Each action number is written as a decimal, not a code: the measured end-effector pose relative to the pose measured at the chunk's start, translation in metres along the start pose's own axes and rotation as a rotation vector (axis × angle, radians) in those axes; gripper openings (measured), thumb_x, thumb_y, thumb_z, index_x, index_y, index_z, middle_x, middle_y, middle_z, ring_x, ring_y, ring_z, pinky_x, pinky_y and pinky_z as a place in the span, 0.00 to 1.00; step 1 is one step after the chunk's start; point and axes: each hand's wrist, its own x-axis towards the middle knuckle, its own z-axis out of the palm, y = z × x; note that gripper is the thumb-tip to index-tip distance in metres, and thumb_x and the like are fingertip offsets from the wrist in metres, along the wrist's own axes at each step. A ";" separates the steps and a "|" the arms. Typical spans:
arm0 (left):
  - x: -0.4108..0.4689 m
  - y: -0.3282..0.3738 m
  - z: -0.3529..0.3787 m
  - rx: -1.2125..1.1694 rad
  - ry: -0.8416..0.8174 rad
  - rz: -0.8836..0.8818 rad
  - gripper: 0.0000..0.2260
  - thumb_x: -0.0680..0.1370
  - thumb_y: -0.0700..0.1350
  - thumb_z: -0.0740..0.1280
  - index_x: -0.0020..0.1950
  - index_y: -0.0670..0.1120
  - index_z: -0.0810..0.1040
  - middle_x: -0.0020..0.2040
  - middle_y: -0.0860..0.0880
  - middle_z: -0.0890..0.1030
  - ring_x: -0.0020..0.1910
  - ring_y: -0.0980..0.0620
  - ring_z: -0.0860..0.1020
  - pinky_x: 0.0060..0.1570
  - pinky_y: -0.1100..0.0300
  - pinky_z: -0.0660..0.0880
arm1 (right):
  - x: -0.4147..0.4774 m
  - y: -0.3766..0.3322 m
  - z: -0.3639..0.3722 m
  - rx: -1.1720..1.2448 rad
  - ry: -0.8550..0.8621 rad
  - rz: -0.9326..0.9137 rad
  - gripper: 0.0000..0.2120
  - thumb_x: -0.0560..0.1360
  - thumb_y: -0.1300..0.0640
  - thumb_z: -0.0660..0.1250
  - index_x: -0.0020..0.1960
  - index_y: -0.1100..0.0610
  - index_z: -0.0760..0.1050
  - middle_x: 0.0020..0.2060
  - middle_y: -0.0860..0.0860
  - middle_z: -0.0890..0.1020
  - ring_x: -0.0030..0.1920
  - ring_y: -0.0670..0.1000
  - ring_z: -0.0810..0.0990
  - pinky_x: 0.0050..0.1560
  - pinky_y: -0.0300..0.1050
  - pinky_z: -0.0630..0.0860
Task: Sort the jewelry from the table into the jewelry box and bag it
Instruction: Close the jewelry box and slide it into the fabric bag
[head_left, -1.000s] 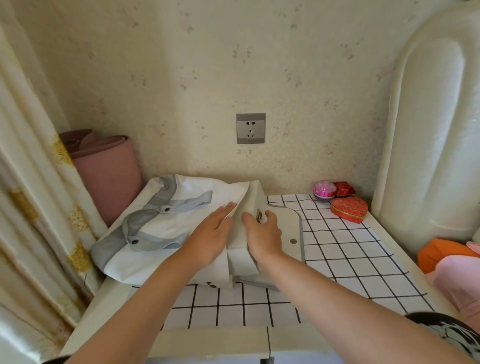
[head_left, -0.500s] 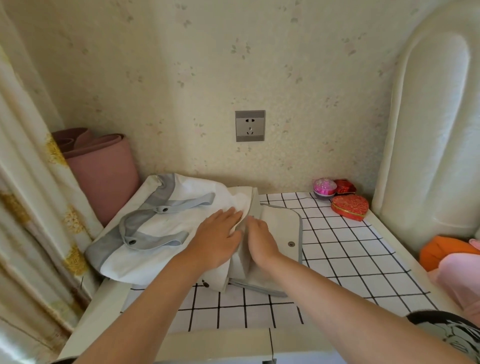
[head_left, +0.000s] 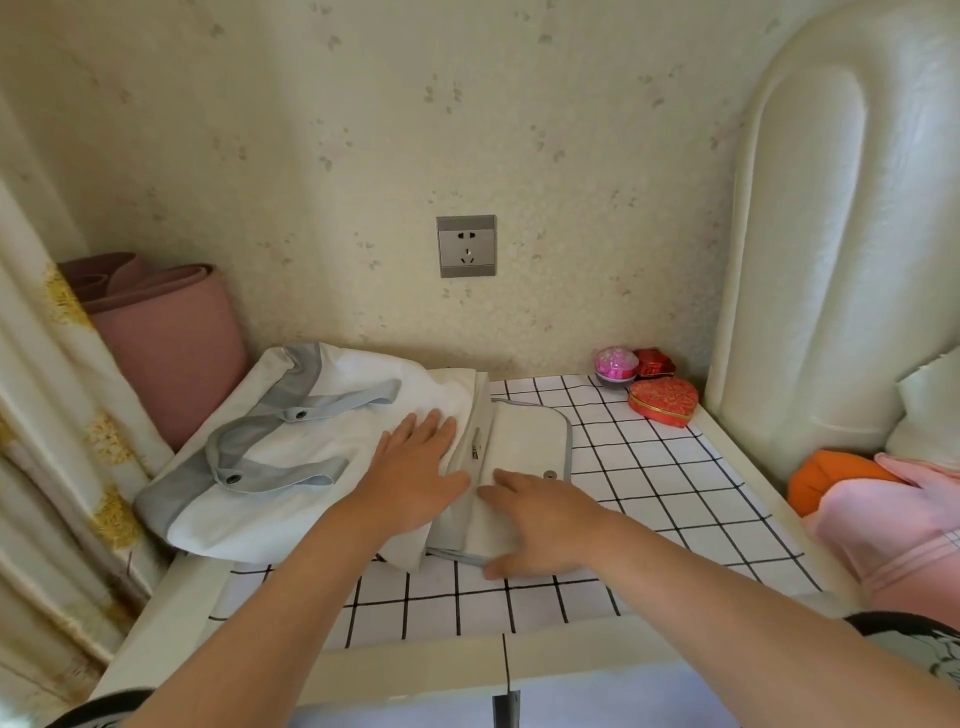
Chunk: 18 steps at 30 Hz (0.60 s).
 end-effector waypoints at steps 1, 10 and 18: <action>0.000 0.001 0.000 -0.001 -0.001 0.006 0.33 0.81 0.57 0.57 0.81 0.54 0.44 0.81 0.55 0.41 0.79 0.52 0.38 0.77 0.50 0.38 | 0.000 0.000 0.003 -0.063 0.038 -0.053 0.40 0.71 0.32 0.64 0.75 0.50 0.60 0.67 0.52 0.70 0.65 0.57 0.73 0.60 0.57 0.74; 0.006 0.018 -0.004 -0.054 0.009 0.024 0.30 0.82 0.50 0.56 0.81 0.53 0.47 0.81 0.56 0.45 0.79 0.55 0.43 0.76 0.51 0.41 | -0.008 0.018 -0.006 -0.316 0.178 -0.279 0.23 0.77 0.65 0.62 0.72 0.55 0.67 0.57 0.56 0.77 0.47 0.62 0.80 0.37 0.52 0.74; 0.014 0.070 0.000 -0.108 -0.001 0.091 0.29 0.82 0.49 0.57 0.81 0.50 0.48 0.81 0.55 0.46 0.79 0.54 0.44 0.77 0.46 0.43 | -0.033 0.056 -0.018 -0.438 0.311 -0.229 0.18 0.65 0.64 0.71 0.48 0.45 0.83 0.47 0.44 0.85 0.39 0.51 0.82 0.31 0.40 0.67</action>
